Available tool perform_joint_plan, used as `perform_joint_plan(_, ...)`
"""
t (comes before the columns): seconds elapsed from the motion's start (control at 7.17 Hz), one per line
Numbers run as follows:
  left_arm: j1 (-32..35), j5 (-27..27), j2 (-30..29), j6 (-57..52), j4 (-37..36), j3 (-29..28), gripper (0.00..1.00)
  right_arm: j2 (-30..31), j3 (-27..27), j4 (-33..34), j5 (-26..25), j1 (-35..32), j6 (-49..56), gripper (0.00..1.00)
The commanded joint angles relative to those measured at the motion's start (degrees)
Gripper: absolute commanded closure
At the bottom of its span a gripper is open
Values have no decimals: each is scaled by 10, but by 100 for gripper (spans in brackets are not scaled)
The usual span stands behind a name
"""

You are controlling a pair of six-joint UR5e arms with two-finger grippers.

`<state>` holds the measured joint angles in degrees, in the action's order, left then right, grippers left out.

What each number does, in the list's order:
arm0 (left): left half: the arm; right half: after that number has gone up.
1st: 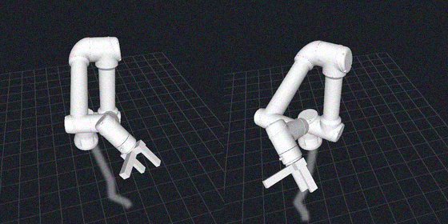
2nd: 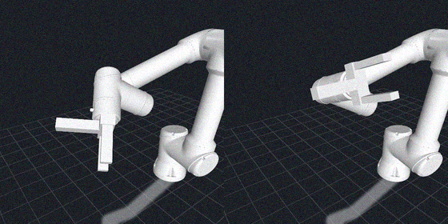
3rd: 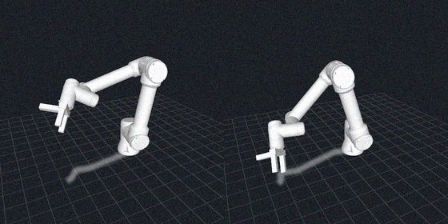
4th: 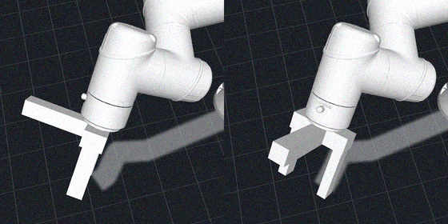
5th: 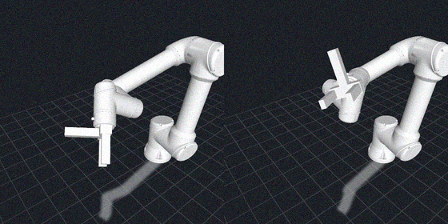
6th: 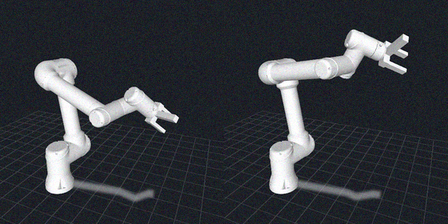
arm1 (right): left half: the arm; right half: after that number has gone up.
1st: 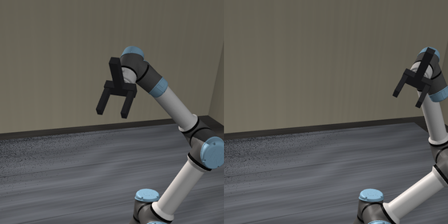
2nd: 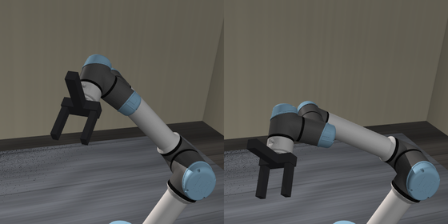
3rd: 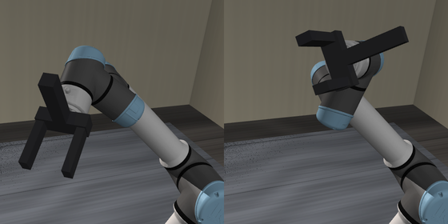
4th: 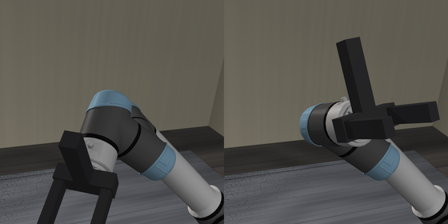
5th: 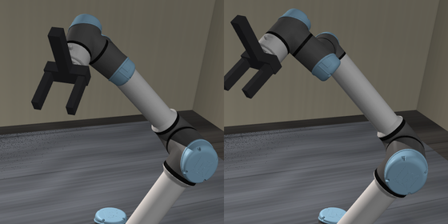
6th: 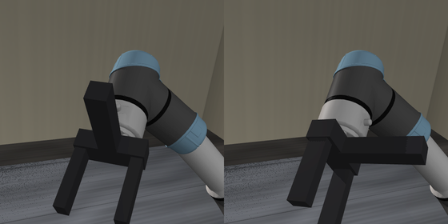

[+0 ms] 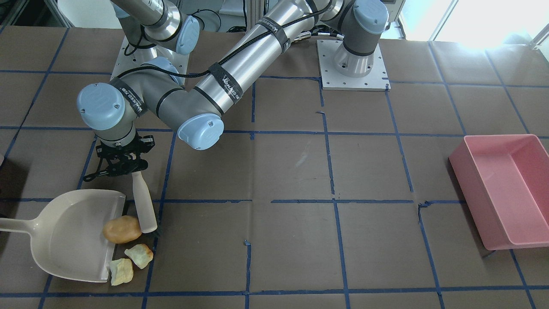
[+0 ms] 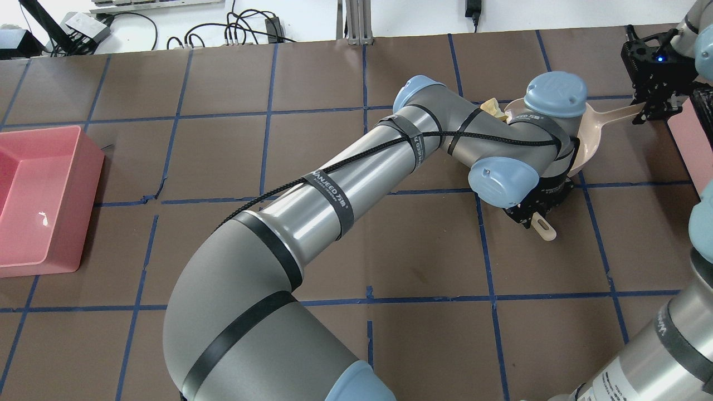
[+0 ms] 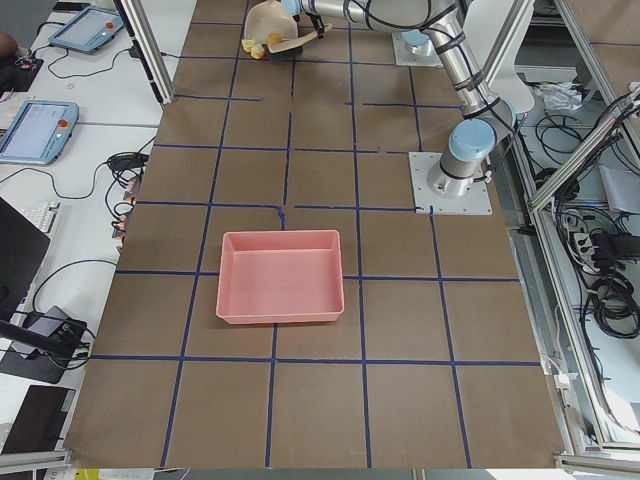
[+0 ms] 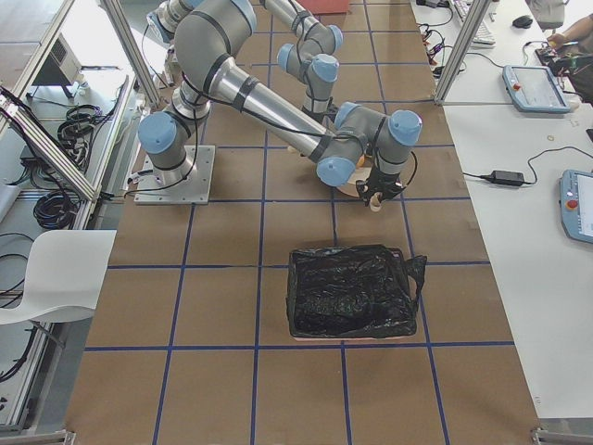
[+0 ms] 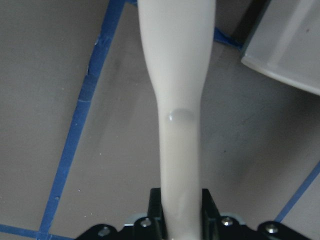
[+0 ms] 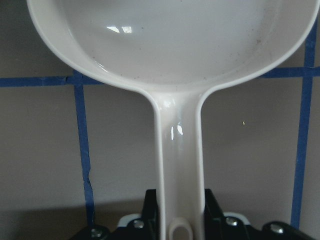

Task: Sweep and dump trash in nearest bin
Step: 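Sweep the chunks and potato into the dustpan with the left-held brush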

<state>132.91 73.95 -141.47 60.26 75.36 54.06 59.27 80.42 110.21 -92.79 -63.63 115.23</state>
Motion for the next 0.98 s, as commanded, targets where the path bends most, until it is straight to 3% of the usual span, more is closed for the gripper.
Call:
perform_joint_plan(0.0, 2, 5, 4, -106, 7, 0, 100, 0, 0, 0, 0, 0, 0, 100)
perform_joint_plan(0.56, 19, 106, 8, -331, 15, 2, 100, -1, 0, 0, 1, 0, 1, 100)
perform_joint_plan(0.84, 24, 104, 22, -289, 21, 7, 100, -2, 0, 1, 4, 0, -3, 100)
